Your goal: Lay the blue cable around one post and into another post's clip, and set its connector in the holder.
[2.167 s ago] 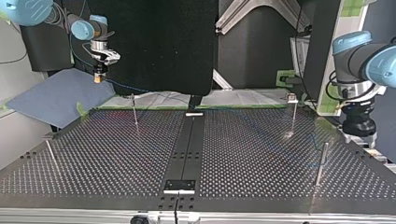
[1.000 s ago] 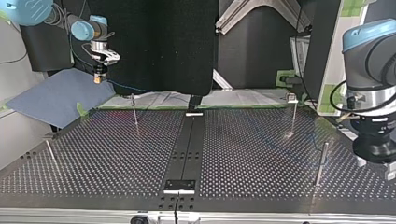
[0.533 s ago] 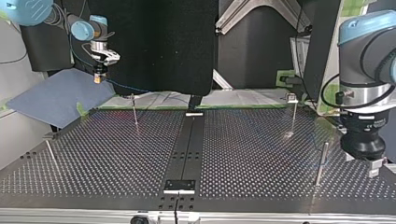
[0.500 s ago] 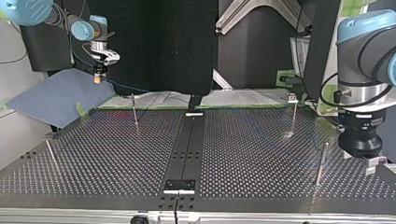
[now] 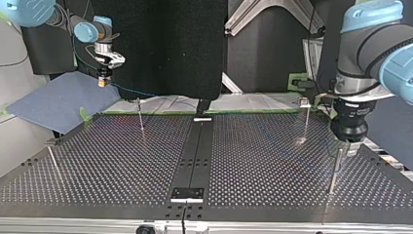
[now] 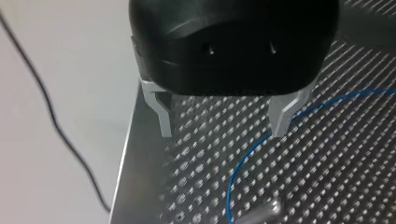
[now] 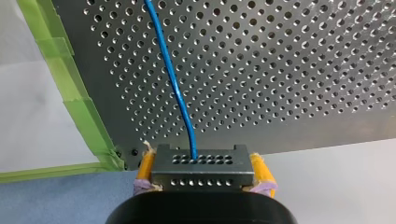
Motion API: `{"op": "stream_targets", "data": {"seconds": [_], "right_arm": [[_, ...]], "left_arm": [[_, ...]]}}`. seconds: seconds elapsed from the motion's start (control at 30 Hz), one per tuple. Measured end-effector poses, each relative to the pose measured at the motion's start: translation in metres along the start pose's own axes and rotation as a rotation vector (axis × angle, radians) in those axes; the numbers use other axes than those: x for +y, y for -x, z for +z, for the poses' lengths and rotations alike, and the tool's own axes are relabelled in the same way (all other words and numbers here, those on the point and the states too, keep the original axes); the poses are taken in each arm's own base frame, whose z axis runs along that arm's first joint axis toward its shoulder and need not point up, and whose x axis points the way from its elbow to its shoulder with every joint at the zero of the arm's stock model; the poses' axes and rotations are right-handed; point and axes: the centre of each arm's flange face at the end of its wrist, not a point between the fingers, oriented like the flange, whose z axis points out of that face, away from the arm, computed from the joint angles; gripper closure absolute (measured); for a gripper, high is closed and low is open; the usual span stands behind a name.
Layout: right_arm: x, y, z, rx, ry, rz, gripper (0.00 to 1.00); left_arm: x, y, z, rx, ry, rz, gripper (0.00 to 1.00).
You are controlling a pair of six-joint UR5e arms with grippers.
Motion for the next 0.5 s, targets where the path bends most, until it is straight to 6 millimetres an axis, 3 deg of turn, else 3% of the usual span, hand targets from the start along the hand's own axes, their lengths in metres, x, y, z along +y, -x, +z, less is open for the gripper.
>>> {"op": "stream_targets", "data": {"seconds": [0.5], "right_arm": [[-0.002,0.001,0.0,-0.005,-0.003,0.001,1.0]], "left_arm": [[0.0,-0.011,-0.016,0.117,0.026,0.023,0.0]]}}
